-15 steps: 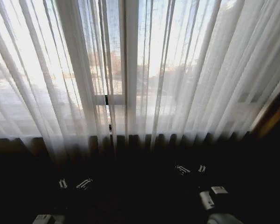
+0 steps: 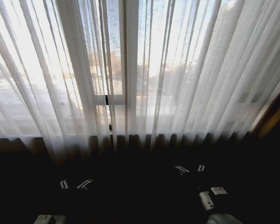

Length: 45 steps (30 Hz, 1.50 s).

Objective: Open the curtains by pulling them apart, changing their state from closed to fully open.

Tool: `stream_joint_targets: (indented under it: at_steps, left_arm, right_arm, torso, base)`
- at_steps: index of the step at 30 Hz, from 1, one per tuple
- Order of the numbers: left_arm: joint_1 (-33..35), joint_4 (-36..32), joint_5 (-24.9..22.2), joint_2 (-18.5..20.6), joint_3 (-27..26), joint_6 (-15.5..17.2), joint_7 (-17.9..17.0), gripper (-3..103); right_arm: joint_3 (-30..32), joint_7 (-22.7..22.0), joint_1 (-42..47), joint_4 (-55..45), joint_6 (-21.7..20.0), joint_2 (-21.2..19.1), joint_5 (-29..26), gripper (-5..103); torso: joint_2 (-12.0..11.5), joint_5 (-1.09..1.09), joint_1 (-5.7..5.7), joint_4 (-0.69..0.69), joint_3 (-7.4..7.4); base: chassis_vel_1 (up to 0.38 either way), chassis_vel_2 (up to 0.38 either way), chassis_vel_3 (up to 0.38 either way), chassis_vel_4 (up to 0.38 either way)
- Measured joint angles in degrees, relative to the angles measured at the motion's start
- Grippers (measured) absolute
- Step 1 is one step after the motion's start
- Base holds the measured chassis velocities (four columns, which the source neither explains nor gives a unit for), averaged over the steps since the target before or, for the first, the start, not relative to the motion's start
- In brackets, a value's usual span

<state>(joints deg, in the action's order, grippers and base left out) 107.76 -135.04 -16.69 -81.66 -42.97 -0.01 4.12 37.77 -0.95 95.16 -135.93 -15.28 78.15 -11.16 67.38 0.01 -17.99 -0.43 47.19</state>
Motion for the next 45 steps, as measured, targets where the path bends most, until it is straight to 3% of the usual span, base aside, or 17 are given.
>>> stream_joint_targets:
  at_steps: [15,45]
  left_arm:
    - [0.28,0.12,-0.06,-0.3,-0.06,-0.54,0.1,100]
    - [1.74,-0.08,0.29,-0.87,-0.08,-2.84,0.35,100]
  right_arm:
    - [-0.14,0.9,0.63,-0.31,0.11,-0.36,0.28,100]
    - [-2.6,1.4,0.92,-0.19,1.3,-0.08,2.6,100]
  torso:
    - [0.0,-0.01,0.01,-0.01,0.0]
    - [-0.01,-0.02,-0.02,-0.01,0.01]
  base:
    - [-0.145,0.171,0.135,-0.143]
    - [-0.086,0.393,0.082,-0.396]
